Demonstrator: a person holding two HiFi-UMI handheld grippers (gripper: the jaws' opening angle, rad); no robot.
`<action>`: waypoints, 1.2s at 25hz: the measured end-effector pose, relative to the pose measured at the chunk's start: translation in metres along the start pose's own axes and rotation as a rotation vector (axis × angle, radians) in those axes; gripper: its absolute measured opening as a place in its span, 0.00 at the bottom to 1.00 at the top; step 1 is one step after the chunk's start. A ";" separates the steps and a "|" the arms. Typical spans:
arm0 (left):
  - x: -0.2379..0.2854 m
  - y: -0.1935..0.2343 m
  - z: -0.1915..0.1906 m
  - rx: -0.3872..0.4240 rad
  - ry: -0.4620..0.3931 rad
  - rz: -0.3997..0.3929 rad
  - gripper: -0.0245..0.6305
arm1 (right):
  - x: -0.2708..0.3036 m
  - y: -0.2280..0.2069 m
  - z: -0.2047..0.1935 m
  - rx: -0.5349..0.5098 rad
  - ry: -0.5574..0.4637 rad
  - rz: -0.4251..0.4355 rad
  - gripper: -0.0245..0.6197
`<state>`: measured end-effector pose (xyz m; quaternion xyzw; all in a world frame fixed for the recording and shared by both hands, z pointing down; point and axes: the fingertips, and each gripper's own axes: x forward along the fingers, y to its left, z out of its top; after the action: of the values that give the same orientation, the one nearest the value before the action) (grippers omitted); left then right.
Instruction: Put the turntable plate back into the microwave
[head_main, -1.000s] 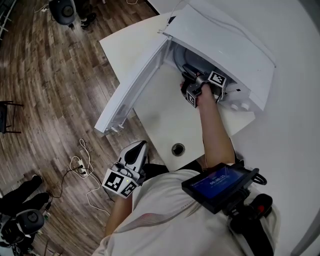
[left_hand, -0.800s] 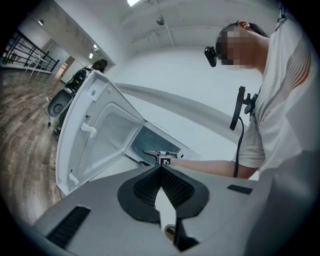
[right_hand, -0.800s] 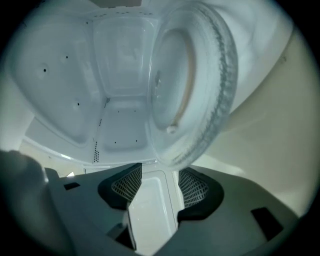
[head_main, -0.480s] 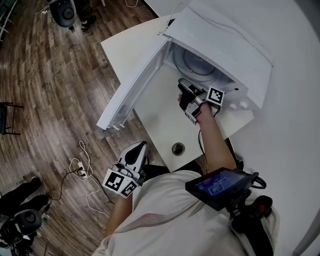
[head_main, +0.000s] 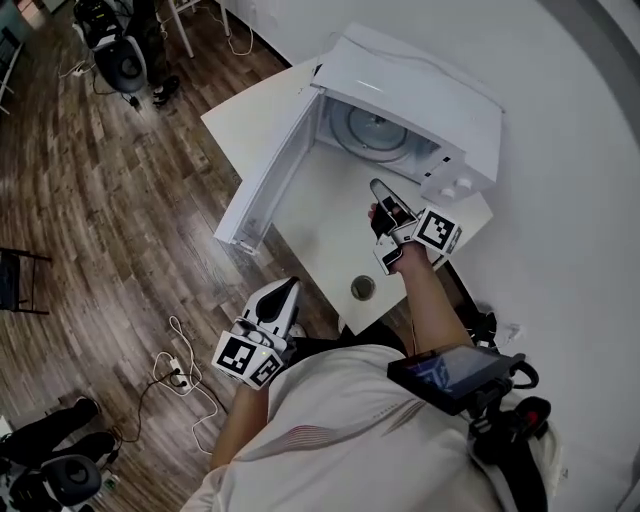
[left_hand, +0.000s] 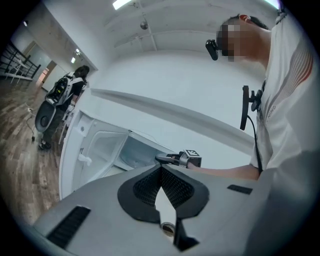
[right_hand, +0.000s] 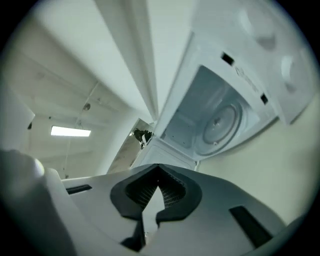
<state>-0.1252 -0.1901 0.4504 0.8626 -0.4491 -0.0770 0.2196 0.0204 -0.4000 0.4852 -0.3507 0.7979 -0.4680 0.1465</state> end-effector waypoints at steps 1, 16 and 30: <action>-0.002 -0.003 0.004 0.018 0.002 -0.020 0.05 | -0.012 0.014 0.002 -0.074 -0.019 -0.004 0.05; -0.047 -0.078 0.040 0.148 -0.004 -0.177 0.05 | -0.180 0.170 -0.038 -0.703 -0.129 -0.041 0.05; -0.069 -0.215 0.001 0.242 -0.003 -0.158 0.05 | -0.333 0.192 -0.061 -0.853 -0.119 -0.046 0.05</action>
<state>-0.0066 -0.0276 0.3484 0.9153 -0.3862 -0.0404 0.1065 0.1416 -0.0681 0.3221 -0.4239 0.9020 -0.0781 0.0236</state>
